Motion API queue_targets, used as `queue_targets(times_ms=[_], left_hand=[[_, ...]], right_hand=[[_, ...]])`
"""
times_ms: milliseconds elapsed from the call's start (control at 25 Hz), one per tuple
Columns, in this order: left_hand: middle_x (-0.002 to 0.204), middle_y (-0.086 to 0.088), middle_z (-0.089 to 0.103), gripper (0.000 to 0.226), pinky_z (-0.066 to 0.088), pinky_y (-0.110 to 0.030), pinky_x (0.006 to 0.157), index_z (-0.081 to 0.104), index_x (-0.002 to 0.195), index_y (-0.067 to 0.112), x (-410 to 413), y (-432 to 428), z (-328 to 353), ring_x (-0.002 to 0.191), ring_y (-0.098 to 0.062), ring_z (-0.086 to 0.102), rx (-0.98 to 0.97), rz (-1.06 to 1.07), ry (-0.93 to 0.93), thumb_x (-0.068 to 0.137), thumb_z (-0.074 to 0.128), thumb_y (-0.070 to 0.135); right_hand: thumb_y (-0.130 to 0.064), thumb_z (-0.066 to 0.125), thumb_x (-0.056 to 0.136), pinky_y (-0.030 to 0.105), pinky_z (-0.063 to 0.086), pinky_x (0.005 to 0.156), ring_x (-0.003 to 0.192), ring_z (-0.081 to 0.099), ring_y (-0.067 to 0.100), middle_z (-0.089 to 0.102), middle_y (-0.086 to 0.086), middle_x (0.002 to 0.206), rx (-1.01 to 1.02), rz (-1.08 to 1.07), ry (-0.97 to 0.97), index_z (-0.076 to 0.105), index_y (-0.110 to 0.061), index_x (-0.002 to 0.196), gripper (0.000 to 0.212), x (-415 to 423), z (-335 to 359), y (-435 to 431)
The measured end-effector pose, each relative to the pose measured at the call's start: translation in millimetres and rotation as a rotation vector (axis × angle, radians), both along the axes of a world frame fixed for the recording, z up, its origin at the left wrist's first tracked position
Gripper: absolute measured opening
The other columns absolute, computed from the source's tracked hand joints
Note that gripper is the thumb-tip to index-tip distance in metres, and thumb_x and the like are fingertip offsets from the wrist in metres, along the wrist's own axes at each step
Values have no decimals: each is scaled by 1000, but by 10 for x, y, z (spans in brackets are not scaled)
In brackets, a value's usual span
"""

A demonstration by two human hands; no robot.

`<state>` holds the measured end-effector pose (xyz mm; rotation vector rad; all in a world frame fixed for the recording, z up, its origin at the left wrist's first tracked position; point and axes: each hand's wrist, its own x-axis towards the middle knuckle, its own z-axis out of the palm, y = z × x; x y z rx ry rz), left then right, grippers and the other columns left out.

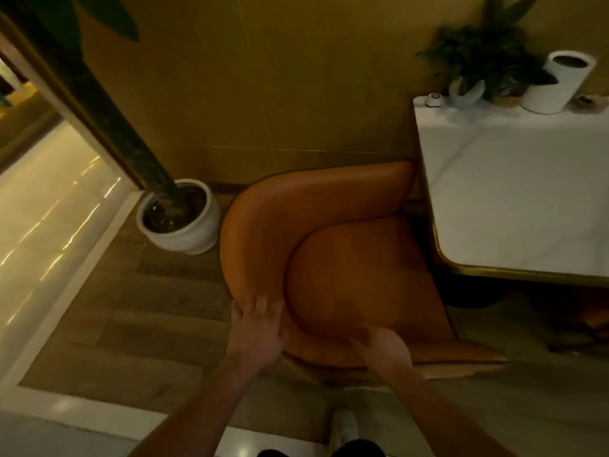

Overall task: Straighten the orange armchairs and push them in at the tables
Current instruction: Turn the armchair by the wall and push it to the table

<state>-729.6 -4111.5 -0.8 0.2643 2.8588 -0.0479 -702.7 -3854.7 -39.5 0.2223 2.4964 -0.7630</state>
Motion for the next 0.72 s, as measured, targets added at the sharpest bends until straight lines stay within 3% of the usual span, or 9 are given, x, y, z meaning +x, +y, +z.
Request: queue_targets(times_ms=[160,320,400,520,720], left_hand=[[144,-19,49,52,20,-67,113,58,134,19,-533,-224,-211,145,-42,28,-153,-137,28,93,48,49],[129,-20,62,60,20,-68,114,72,112,15,-802,-586,-497,137,-42,41,-181,-296,39,91,29,50],[126,-17,65,59,18,-67,115,75,102,17,-844,-720,-637,137,-40,43,-156,-352,99,90,27,51],[122,-10,68,46,14,-66,116,75,96,23,-856,-821,-746,136,-39,44,-128,-406,172,91,37,49],[122,-7,67,41,13,-66,115,73,98,27,-857,-813,-760,135,-38,42,-121,-399,216,91,38,48]], right_hand=[[-47,42,99,36,49,90,120,50,22,63,3,122,117,-52,19,55,-22,132,44,-115,-287,-186],[-48,40,99,37,45,96,119,50,24,61,3,123,190,-163,2,60,-20,123,42,23,-567,-429],[-49,36,99,37,38,105,118,49,22,64,0,117,280,-197,70,65,-23,113,41,147,-721,-602],[-48,30,100,42,13,121,128,44,23,65,-3,118,380,-261,178,68,-28,111,44,214,-901,-837],[-49,23,98,45,11,121,129,44,25,64,-1,120,494,-282,186,67,-29,111,51,176,-985,-939]])
